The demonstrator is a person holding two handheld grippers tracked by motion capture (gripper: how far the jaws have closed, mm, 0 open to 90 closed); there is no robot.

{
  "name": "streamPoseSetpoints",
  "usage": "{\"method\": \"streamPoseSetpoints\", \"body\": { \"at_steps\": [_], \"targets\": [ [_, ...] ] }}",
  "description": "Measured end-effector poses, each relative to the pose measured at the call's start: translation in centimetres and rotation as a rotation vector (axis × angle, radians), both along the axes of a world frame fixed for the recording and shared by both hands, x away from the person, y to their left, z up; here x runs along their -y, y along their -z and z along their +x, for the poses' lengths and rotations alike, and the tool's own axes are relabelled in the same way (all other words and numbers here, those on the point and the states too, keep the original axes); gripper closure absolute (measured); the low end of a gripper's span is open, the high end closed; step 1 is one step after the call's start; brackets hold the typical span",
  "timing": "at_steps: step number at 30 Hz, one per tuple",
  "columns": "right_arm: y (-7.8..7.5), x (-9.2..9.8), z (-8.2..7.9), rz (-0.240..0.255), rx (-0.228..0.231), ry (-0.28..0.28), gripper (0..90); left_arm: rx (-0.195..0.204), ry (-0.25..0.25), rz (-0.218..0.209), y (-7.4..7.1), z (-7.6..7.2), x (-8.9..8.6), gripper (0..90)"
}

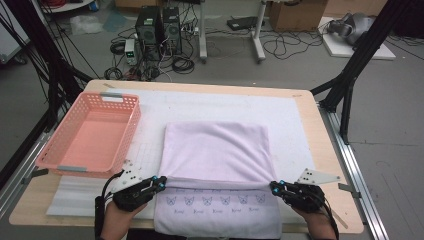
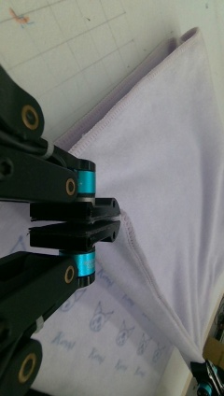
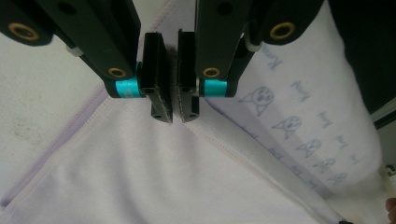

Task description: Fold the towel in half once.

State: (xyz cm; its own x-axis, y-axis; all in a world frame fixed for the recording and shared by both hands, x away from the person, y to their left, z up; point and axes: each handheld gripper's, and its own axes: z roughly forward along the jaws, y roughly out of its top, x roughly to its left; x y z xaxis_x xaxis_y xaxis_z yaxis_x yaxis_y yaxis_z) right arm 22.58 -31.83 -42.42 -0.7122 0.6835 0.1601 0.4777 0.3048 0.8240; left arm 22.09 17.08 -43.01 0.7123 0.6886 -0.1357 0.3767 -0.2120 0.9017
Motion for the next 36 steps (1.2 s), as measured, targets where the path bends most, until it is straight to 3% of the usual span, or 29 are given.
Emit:
{"method": "streamPoseSetpoints", "body": {
  "at_steps": [6,11,16,17,19,21,24,26,29,31,36],
  "targets": [
    [-0.4,0.0,-1.5,-0.017,-0.007,-0.037,84.6,-0.006,0.03,0.002,-0.5,-1.6,-0.5,86.6],
    [-0.7,0.1,-2.9,-0.031,-0.027,-0.069,84.6,-0.037,0.074,0.017,-0.2,-3.1,-0.7,86.6],
    [-0.4,0.0,-3.6,-0.073,-0.133,-0.105,83.8,-0.078,0.117,0.031,0.2,-3.8,-0.9,85.0],
    [-0.3,0.0,-3.6,-0.079,-0.135,-0.106,81.4,-0.087,0.12,0.023,0.2,-3.7,-1.0,81.5],
    [-0.5,0.0,-3.4,-0.064,-0.118,-0.087,72.0,-0.088,0.098,-0.001,0.2,-3.3,-1.1,62.3],
    [-0.6,0.1,-3.2,-0.037,-0.092,-0.062,66.6,-0.087,0.07,-0.045,-0.1,-2.8,-1.2,50.6],
    [-0.8,0.2,-2.5,0.009,-0.042,-0.03,62.2,-0.064,0.028,-0.099,-0.7,-1.8,-1.5,46.7],
    [-1.1,0.2,-2.1,0.01,-0.003,0.02,61.2,-0.064,0.006,-0.111,-0.9,-1.0,-1.7,46.2],
    [-1.0,0.0,-1.5,-0.025,0.025,0.065,61.6,-0.066,-0.027,-0.097,-0.6,0.0,-1.7,46.5],
    [-0.6,-0.5,-1.4,-0.055,0.005,0.039,62.2,-0.072,-0.031,-0.058,-0.1,0.6,-1.4,46.8],
    [1.1,-1.6,-0.6,-0.127,-0.044,-0.005,63.3,-0.133,-0.041,0.011,1.6,2.1,-0.1,47.1]
  ]
}}
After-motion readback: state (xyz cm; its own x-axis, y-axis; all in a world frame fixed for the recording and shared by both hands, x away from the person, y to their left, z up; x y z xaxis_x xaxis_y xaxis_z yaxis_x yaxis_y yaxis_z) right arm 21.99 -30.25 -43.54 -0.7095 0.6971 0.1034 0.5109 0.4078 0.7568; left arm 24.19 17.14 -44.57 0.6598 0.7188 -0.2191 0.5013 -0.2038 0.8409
